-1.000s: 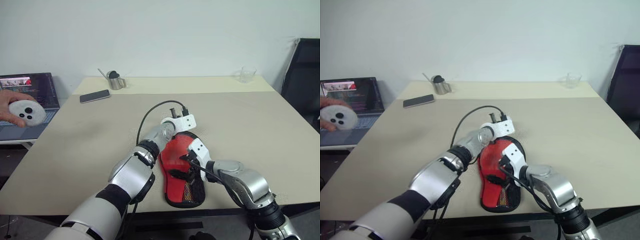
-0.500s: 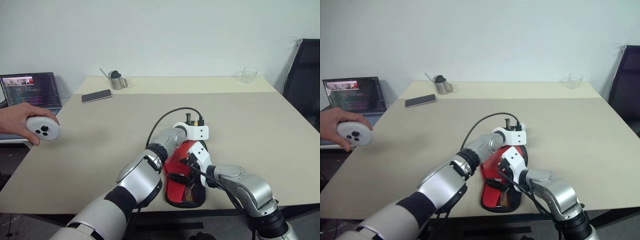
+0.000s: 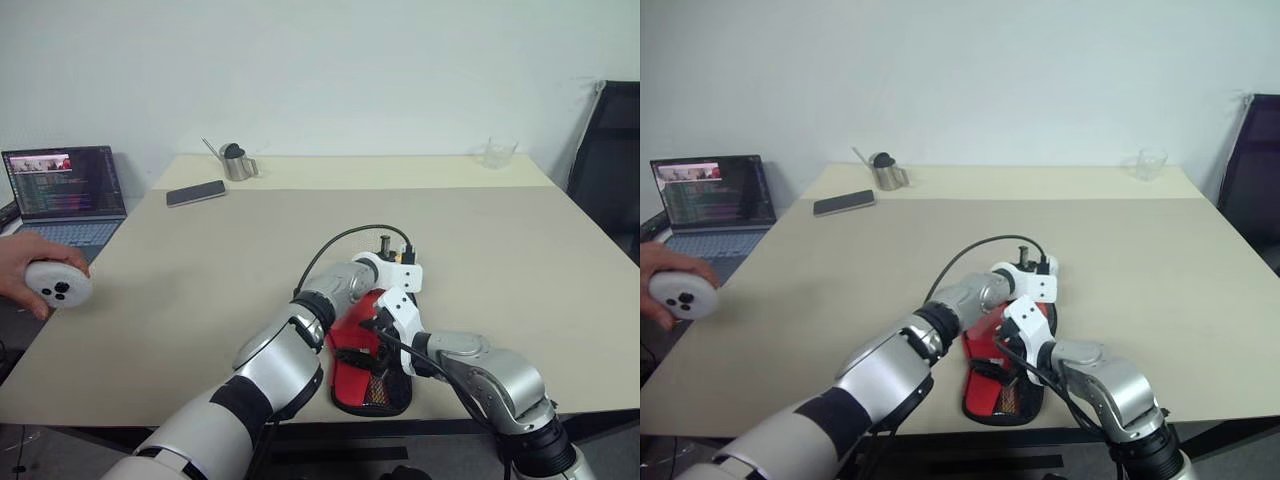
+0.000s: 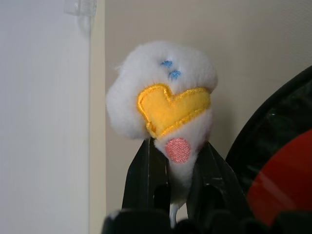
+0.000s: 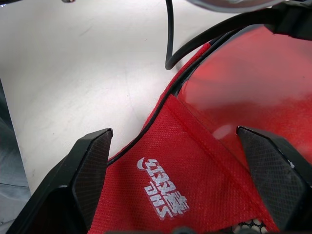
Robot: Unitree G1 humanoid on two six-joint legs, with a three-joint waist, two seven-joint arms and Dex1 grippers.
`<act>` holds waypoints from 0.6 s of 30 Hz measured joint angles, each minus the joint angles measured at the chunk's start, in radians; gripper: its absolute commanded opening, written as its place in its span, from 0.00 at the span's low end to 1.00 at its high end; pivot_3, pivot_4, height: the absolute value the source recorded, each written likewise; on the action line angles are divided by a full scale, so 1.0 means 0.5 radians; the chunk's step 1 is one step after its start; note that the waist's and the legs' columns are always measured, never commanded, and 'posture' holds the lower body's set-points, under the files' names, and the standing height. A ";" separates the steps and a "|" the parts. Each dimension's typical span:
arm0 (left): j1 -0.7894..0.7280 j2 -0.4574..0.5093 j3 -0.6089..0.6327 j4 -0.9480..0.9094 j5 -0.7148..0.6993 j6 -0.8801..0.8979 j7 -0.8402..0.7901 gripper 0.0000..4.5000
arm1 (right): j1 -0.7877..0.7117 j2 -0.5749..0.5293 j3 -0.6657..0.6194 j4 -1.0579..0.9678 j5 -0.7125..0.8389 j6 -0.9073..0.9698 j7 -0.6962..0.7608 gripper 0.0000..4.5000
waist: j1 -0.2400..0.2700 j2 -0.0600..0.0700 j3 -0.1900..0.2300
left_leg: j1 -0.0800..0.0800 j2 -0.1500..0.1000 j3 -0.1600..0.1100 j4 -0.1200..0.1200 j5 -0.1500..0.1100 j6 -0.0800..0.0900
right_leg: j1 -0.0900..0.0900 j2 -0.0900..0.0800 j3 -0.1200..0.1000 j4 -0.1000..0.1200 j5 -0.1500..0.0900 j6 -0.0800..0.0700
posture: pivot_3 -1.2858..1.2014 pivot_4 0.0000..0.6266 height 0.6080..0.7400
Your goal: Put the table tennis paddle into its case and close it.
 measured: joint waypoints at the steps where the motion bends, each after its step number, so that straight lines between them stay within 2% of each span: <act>1: 0.011 0.012 -0.008 -0.008 0.003 -0.015 0.000 0.03 | -0.001 -0.001 0.001 0.009 0.001 -0.001 0.002 1.00 | -0.002 0.000 0.000 | 0.005 0.001 -0.001 0.000 -0.001 0.001 | 0.006 0.000 -0.001 -0.002 -0.001 0.002 | 0.52 0.24 1.00; 4: 0.049 0.046 0.009 -0.044 -0.013 -0.022 -0.033 0.03 | -0.017 -0.001 0.006 0.048 0.006 -0.017 0.024 1.00 | -0.008 0.000 -0.004 | 0.011 0.002 -0.001 0.000 -0.001 0.001 | 0.012 0.003 -0.001 -0.003 -0.006 0.010 | 0.52 0.24 1.00; 10: 0.100 0.067 0.177 -0.062 -0.180 0.062 -0.283 0.49 | -0.066 0.000 0.043 0.132 0.006 -0.053 0.063 1.00 | -0.037 -0.001 -0.020 | 0.012 0.003 -0.001 0.000 -0.001 0.001 | 0.013 0.003 -0.001 -0.003 -0.006 0.009 | 0.52 0.24 1.00; 16: 0.079 0.113 0.143 -0.104 -0.151 0.057 -0.306 0.92 | -0.089 0.002 0.071 0.198 0.003 -0.091 0.075 1.00 | -0.045 -0.002 -0.039 | 0.015 0.003 -0.001 0.000 -0.001 0.002 | 0.015 0.003 0.000 -0.003 -0.006 0.010 | 0.52 0.24 1.00; 18: 0.075 0.122 0.132 -0.111 -0.146 0.051 -0.312 0.92 | -0.090 0.002 0.076 0.206 -0.001 -0.096 0.075 1.00 | -0.046 -0.002 -0.045 | 0.016 0.003 -0.001 0.000 -0.001 0.002 | 0.016 0.003 0.000 -0.003 -0.007 0.011 | 0.52 0.24 1.00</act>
